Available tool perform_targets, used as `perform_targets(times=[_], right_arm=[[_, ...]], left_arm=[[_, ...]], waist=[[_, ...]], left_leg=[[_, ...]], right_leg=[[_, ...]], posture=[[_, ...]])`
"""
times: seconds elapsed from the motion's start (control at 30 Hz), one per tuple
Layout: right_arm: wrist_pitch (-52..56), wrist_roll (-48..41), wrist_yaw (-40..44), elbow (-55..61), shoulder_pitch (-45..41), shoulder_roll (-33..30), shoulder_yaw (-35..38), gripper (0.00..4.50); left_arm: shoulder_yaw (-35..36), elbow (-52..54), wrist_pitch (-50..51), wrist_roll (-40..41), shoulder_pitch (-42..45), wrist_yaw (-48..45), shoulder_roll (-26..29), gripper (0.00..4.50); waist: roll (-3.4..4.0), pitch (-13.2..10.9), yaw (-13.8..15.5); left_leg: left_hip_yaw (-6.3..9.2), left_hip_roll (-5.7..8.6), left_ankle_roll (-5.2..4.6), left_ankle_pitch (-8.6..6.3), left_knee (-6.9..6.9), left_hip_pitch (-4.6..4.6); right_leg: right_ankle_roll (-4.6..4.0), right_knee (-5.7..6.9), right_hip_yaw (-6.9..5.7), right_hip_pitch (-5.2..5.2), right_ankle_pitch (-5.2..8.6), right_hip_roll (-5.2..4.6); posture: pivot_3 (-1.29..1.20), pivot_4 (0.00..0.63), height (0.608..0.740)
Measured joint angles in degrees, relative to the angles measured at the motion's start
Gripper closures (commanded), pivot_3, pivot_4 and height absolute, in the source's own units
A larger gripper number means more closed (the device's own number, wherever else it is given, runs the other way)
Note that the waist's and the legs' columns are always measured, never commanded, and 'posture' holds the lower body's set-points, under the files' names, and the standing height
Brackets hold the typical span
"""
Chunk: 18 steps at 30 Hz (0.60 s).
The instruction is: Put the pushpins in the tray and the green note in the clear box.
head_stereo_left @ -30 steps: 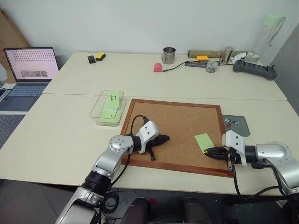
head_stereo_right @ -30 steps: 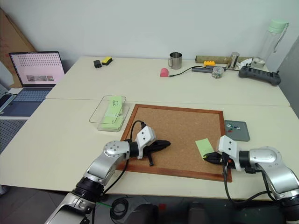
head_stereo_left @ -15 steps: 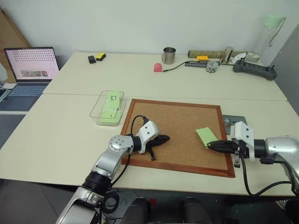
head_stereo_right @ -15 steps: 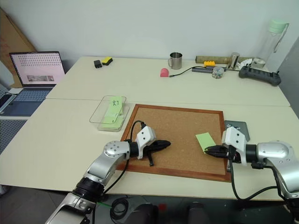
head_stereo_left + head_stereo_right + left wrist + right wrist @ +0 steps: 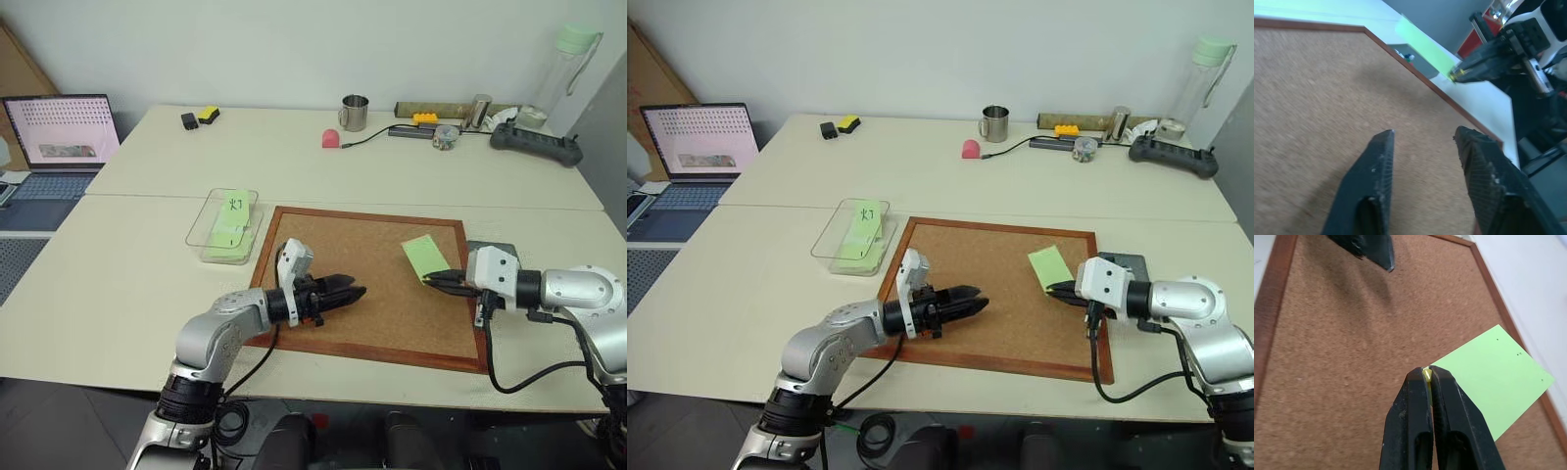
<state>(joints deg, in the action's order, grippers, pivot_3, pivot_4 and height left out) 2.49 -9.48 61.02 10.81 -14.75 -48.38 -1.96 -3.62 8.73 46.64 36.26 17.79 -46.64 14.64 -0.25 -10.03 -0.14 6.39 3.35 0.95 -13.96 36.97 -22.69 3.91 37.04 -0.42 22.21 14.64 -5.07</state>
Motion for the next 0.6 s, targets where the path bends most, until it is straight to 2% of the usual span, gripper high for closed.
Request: perform_targets(times=[0.2, 0.6], right_arm=[[-6.09, 2.53, -0.06, -0.30, -3.48, 1.24, -1.75, 4.50], [-9.62, 3.77, 1.54, 0.80, -4.41, 1.16, -3.82, 4.50]], left_arm=[[1.83, -2.25, 3.34, 3.85, 2.47, 6.07, -7.29, 0.38], [4.71, -9.95, 2.73, 5.82, 7.61, 8.92, -14.97, 0.38]], waist=[[-0.03, -0.02, 0.06], [-0.10, -0.06, 0.09]], left_leg=[[-0.01, 0.02, 0.02, 0.01, 0.00, 0.00], [-0.03, 0.02, 0.16, 0.09, 0.00, -0.01]], right_leg=[[-0.01, -0.01, 0.00, -0.02, 0.00, 0.00], [-0.01, -0.02, 0.01, -0.01, -0.01, 0.00]], posture=[[0.00, 0.150, 0.740], [0.00, 0.150, 0.740]])
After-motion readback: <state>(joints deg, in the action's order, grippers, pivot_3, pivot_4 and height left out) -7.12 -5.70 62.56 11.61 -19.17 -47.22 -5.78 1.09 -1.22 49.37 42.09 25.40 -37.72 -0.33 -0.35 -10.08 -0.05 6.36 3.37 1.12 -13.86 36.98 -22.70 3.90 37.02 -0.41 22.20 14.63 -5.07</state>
